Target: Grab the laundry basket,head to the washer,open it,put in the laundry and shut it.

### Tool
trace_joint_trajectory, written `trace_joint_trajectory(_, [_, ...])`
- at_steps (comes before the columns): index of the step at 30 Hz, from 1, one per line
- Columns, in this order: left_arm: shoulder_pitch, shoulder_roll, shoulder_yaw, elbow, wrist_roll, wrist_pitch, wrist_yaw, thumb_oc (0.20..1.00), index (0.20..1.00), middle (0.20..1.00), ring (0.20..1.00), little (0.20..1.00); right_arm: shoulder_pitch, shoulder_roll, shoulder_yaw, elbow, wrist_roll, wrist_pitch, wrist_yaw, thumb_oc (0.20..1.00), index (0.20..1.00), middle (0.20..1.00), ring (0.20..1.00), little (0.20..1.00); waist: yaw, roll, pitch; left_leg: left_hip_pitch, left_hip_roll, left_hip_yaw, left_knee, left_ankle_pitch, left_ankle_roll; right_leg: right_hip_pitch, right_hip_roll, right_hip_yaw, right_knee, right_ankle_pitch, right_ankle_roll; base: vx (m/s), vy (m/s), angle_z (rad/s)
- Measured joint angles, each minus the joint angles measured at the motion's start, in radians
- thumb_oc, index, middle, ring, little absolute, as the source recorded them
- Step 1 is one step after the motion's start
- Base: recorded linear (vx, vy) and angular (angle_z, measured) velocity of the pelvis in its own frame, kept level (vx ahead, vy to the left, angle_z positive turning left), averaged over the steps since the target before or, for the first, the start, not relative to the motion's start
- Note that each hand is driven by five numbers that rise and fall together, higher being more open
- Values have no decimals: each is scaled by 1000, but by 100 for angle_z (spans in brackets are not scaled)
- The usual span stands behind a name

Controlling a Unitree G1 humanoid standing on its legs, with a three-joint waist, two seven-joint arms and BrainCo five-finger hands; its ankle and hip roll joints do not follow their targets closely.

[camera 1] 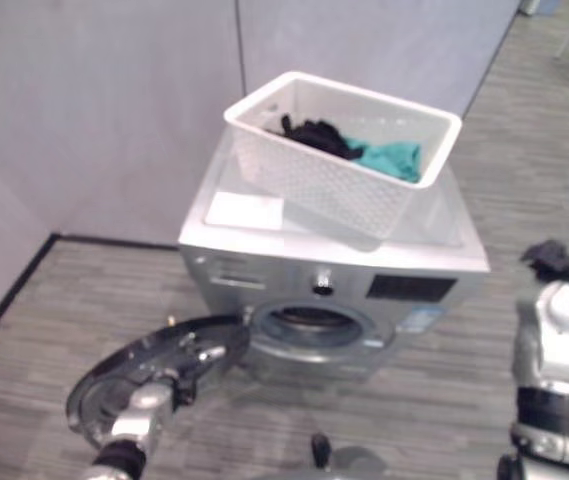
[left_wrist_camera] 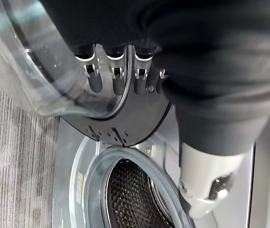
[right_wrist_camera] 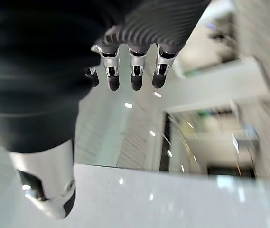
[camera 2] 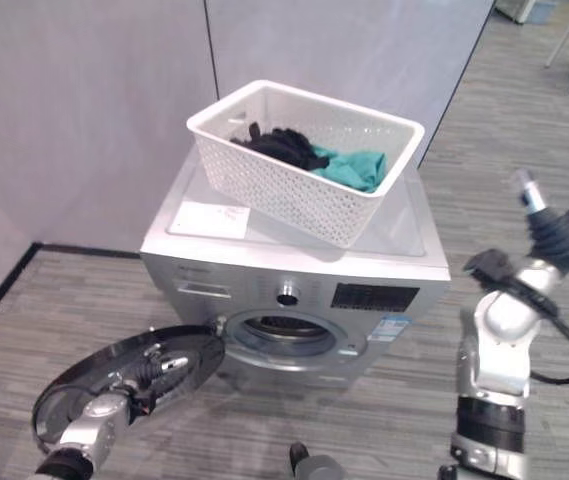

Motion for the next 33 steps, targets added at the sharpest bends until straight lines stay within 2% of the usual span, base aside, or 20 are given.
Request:
trace_joint_trajectory(2, [-1,-2,-3,3,20,3,0,1000,1000,1000,1000,1000,1,-141,-38,15,-65,51,-23,1000,1000,1000,1000,1000,-2,-4,-1,20,-3,3,-20,3,-5,20,-2,6,-31,5,0,-39,-61,-10])
trace_joint_trajectory(3, [-4,0,-8,3,28,10,0,1000,1000,1000,1000,1000,1,-244,-73,12,-133,70,-25,1000,1000,1000,1000,1000,-5,-11,-6,29,-3,11,-23,3,-5,42,-1,13,-72,25,-1,-35,-45,-16])
trace_joint_trajectory(6, [-5,7,-9,2,38,19,-1,1000,1000,1000,1000,1000,-1,-345,-85,2,-171,101,14,1000,1000,1000,1000,1000,-9,-35,-17,28,-2,34,-23,3,-5,53,5,30,-119,56,-2,-49,-32,-23])
trace_joint_trajectory(8, [-16,10,-9,-6,38,24,-8,1000,1000,1000,1000,1000,8,-425,-81,-2,-167,123,91,1000,1000,1000,1000,1000,-18,-58,-21,29,-1,42,-23,3,-5,49,11,41,-120,64,-4,-51,-30,-20])
trace_joint_trajectory(11, [-20,55,-24,-62,58,37,-45,1000,1000,1000,1000,1000,36,-638,-42,46,-105,151,261,1000,1000,1000,1000,1000,-14,-88,-19,30,-2,59,-23,3,-5,49,12,56,-121,69,-3,-38,-19,-13])
trace_joint_trajectory(12, [-21,62,-28,-66,61,38,-49,1000,1000,1000,1000,1000,22,-665,-25,72,-85,153,289,1000,1000,1000,1000,1000,-11,-98,-24,30,-2,59,-23,3,-5,50,12,55,-121,69,-3,-52,-21,-5])
trace_joint_trajectory(14, [-29,84,-58,-68,68,41,-61,1000,1000,1000,1000,1000,-69,-753,98,179,-40,184,356,1000,1000,1000,1000,1000,-6,-113,-31,30,-5,60,-23,3,-5,48,11,60,-121,71,-1,-12,-3,-2])
trace_joint_trajectory(16, [-36,92,-71,-68,68,47,-70,1000,1000,1000,1000,1000,-174,-752,203,233,6,207,400,1000,1000,1000,1000,1000,3,-130,-34,28,-7,60,-23,3,-5,45,9,61,-122,72,0,-11,-2,-2])
trace_joint_trajectory(18, [-82,82,-135,-58,66,60,-73,1000,1000,1000,1000,1000,-419,-715,485,331,46,220,450,1000,1000,1000,1000,1000,22,-134,-32,15,-14,58,-23,8,-8,28,1,59,-122,79,4,6,-4,5])
trace_joint_trajectory(19, [-92,80,-134,-58,67,61,-73,1000,1000,1000,1000,1000,-440,-709,514,323,46,220,461,1000,1000,1000,1000,1000,31,-129,-25,8,-14,56,-23,9,-8,24,-1,52,-122,81,2,21,-21,17])
trace_joint_trajectory(21, [-134,77,-155,-13,66,59,-69,1000,1000,1000,1000,1000,-550,-663,647,342,45,236,486,1000,1000,1000,1000,1000,50,-100,6,-4,-11,41,-23,9,-8,23,-4,21,-121,81,2,56,-76,27])
trace_joint_trajectory(22, [-146,79,-154,-2,66,58,-68,1000,1000,1000,1000,1000,-549,-663,660,341,45,238,494,1000,1000,1000,1000,1000,56,-93,22,-7,-9,30,-21,10,-9,25,-6,11,-121,80,2,106,-164,54])
trace_joint_trajectory(25, [-179,69,-117,64,55,58,-57,1000,1000,1000,1000,1000,-458,-669,555,320,45,240,501,1000,1000,1000,1000,1000,45,-79,68,-60,4,-67,29,10,-12,27,-9,-89,-69,13,-11,162,-256,91])
trace_joint_trajectory(27, [-162,87,-76,58,48,57,-52,1000,1000,1000,1000,1000,-471,-670,534,293,46,234,505,1000,1000,1000,1000,1000,71,-91,70,-74,24,-60,72,9,-13,38,9,-91,-73,4,-21,112,-210,19])
trace_joint_trajectory(29, [-151,100,-77,46,33,57,-47,1000,1000,1000,1000,1000,-482,-671,540,276,46,225,520,1000,1000,1000,1000,1000,77,-103,76,-75,42,-63,97,9,-13,50,24,-94,-71,-4,-37,75,-134,4])
trace_joint_trajectory(30, [-147,101,-89,41,32,59,-46,1000,1000,1000,1000,1000,-546,-679,591,303,46,226,542,1000,1000,1000,1000,1000,72,-109,75,-74,59,-62,96,13,-19,55,35,-104,-72,-10,-51,42,-92,9])
trace_joint_trajectory(31, [-144,101,-90,41,31,59,-43,1000,1000,1000,1000,1000,-572,-677,609,309,46,225,544,1000,1000,1000,1000,1000,71,-110,75,-78,63,-61,95,16,-24,53,37,-107,-71,-9,-54,22,-69,16])
trace_joint_trajectory(33, [-151,97,-122,32,13,58,-45,1000,1000,1000,1000,1000,-672,-684,738,369,46,236,573,1000,1000,1000,1000,1000,47,-111,74,-93,62,-75,88,20,-30,50,31,-136,-71,-9,-58,11,-29,34])
